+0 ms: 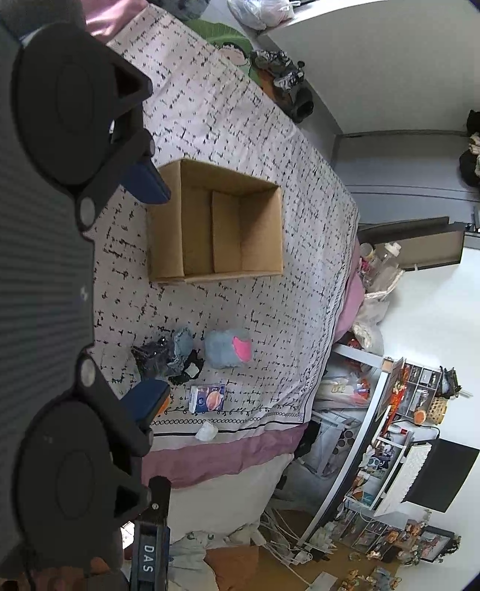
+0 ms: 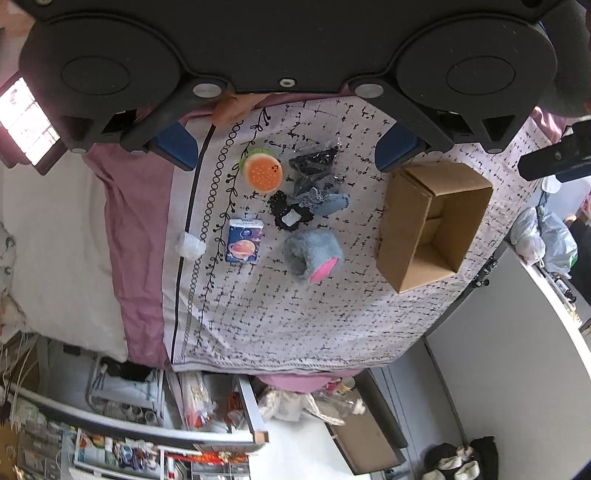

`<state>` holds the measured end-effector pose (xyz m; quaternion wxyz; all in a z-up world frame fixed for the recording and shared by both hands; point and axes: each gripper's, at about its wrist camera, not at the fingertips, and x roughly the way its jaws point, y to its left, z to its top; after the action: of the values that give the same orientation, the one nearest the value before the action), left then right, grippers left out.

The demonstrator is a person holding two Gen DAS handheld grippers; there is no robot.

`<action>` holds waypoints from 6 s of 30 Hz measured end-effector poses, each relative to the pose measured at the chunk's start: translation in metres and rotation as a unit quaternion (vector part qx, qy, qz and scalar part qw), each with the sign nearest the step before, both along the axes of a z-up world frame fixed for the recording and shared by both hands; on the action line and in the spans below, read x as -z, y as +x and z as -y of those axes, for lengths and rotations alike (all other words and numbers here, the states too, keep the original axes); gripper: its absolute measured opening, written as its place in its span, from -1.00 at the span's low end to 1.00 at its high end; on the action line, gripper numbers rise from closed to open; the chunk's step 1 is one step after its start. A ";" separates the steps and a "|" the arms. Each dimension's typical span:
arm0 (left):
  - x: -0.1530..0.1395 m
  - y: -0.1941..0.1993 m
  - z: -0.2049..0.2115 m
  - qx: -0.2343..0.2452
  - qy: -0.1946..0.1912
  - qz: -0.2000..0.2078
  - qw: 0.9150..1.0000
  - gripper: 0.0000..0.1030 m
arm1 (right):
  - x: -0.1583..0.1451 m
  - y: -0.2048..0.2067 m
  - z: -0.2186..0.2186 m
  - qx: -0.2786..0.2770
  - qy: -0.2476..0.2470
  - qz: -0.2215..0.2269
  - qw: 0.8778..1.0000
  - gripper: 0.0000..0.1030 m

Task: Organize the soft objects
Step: 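Close the left tool on the clear bag of black items while the right tool grasps the orange burger plush, then carry the clear bag with the left tool while the right tool carries the burger plush over the box, then open the left tool to drop the bag into the box while the right tool releases the burger plush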

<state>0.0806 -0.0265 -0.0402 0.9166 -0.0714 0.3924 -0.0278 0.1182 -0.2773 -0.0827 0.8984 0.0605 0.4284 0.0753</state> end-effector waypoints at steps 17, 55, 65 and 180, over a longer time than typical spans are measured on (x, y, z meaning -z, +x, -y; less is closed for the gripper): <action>0.036 0.055 0.031 0.030 -0.023 -0.034 0.999 0.93 | 0.041 0.051 0.016 0.026 0.034 -0.056 0.998 1.00; 0.173 0.151 0.095 0.047 -0.055 -0.171 0.983 0.50 | 0.168 0.136 0.050 0.170 0.189 -0.218 0.942 0.50; 0.191 0.161 0.103 0.054 -0.068 -0.179 0.980 0.20 | 0.190 0.152 0.038 0.166 0.163 -0.252 0.939 0.23; 0.076 0.139 -0.126 -0.066 -0.071 -0.132 0.987 0.61 | 0.037 0.133 -0.139 0.032 0.095 -0.086 0.991 1.00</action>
<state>0.2193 0.0996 -0.1160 0.8494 -0.1649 0.5010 0.0151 0.2510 -0.1380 -0.1200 0.8506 0.1654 0.4925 0.0810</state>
